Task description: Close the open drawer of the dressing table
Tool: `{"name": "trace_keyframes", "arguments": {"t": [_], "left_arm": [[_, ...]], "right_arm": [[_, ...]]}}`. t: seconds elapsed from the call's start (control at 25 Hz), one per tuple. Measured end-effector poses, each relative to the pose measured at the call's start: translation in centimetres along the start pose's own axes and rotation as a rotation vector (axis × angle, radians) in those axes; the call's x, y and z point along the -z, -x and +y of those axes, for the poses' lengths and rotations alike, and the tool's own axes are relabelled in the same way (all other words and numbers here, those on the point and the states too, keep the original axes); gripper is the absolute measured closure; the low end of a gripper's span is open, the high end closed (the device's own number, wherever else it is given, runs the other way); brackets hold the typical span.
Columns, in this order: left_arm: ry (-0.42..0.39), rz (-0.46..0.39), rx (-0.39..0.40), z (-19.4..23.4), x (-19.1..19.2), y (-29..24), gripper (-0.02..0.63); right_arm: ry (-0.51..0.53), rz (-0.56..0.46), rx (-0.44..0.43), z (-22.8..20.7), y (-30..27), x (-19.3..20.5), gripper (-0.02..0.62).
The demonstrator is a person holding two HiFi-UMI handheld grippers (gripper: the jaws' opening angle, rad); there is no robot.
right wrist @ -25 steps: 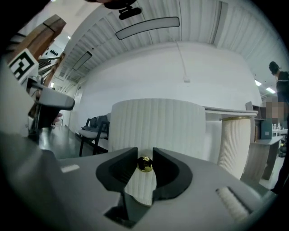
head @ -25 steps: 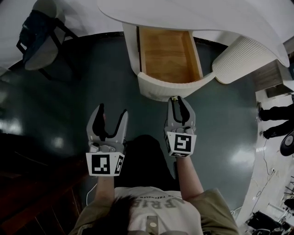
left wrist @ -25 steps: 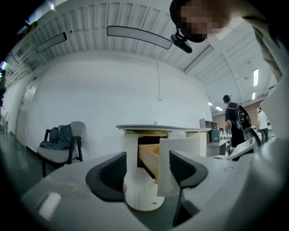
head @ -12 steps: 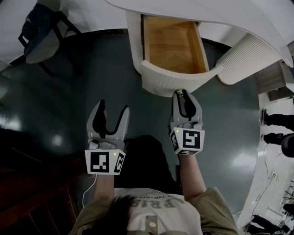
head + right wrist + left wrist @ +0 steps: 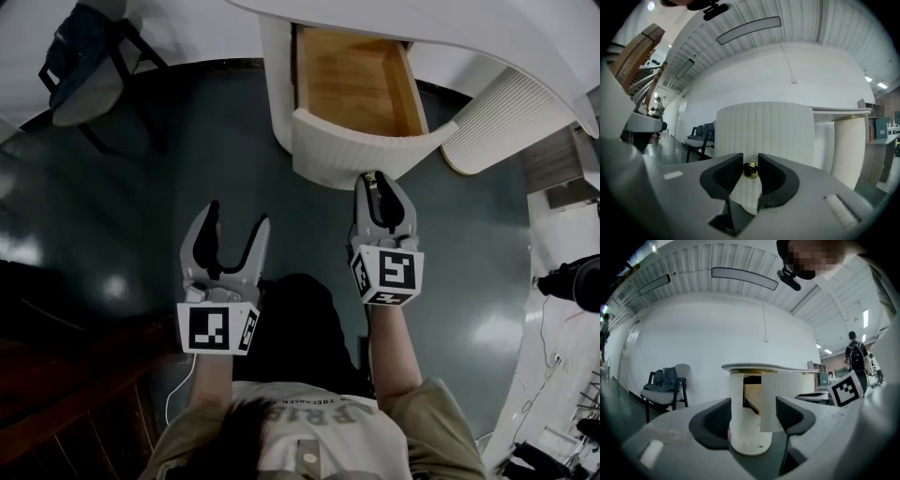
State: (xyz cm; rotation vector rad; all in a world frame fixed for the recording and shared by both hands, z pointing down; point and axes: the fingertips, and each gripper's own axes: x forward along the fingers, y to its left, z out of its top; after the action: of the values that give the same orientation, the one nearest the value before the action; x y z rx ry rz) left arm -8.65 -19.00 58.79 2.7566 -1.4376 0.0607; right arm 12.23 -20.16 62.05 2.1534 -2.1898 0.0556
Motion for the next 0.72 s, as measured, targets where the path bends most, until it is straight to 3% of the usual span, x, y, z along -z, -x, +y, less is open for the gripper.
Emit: {"name": "trace_keyframes", "arguments": {"t": [0.72], "left_arm": [[0.012, 0.014, -0.037, 1.1, -0.1, -1.2, 0.293]], "right_arm": [[-0.033, 0.086, 0.010, -1.5, -4.5, -0.2, 0.491]]}}
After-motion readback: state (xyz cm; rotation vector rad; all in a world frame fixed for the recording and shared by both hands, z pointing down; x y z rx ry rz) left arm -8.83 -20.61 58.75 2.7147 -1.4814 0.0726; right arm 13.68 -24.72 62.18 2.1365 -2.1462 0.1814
